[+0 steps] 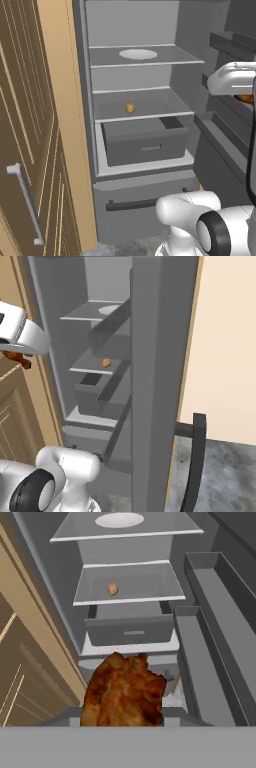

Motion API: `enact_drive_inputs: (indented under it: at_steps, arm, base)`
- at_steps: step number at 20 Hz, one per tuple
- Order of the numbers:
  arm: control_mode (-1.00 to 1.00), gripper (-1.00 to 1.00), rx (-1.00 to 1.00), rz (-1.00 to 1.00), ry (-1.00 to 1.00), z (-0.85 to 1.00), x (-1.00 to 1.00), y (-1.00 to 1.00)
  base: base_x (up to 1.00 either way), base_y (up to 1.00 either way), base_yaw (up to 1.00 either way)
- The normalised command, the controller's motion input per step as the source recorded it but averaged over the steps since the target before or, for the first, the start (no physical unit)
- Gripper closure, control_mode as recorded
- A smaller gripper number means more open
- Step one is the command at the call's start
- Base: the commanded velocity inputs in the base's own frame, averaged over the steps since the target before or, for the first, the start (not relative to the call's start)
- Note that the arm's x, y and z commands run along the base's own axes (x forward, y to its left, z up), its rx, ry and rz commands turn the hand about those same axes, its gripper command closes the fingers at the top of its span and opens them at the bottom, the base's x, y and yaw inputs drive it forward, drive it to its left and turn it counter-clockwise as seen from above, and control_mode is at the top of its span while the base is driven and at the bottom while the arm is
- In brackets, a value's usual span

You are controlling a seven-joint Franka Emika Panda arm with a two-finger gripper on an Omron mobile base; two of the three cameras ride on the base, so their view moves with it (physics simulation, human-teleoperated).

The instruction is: Transport the chicken drumstick from the fridge to the microwave and turn on the microwave.

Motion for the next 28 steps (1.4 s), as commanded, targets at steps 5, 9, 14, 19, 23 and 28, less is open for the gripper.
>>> enact_drive_inputs:
  at_steps: [5, 9, 14, 19, 23, 28]
  arm:
    - [1.0, 1.0, 0.0, 0.0, 0.0, 0.0, 0.0, 0.0]
    - [1.0, 1.0, 0.0, 0.0, 0.0, 0.0, 0.0, 0.0]
    - [1.0, 1.0, 0.0, 0.0, 0.0, 0.0, 0.0, 0.0]
    - [1.0, 1.0, 0.0, 0.0, 0.0, 0.0, 0.0, 0.0]
    - [1.0, 1.0, 0.0, 0.0, 0.0, 0.0, 0.0, 0.0]
    - [1.0, 1.0, 0.0, 0.0, 0.0, 0.0, 0.0, 0.0]
  base:
    - [-0.74, 0.21, 0.0]
    - [-0.71, 0.28, 0.01]
    - [-0.7, 0.34, 0.03]
    - [-0.52, 0.51, 0.13]
    - [-0.45, 0.54, 0.35]
    - [-0.47, 0.33, 0.49]
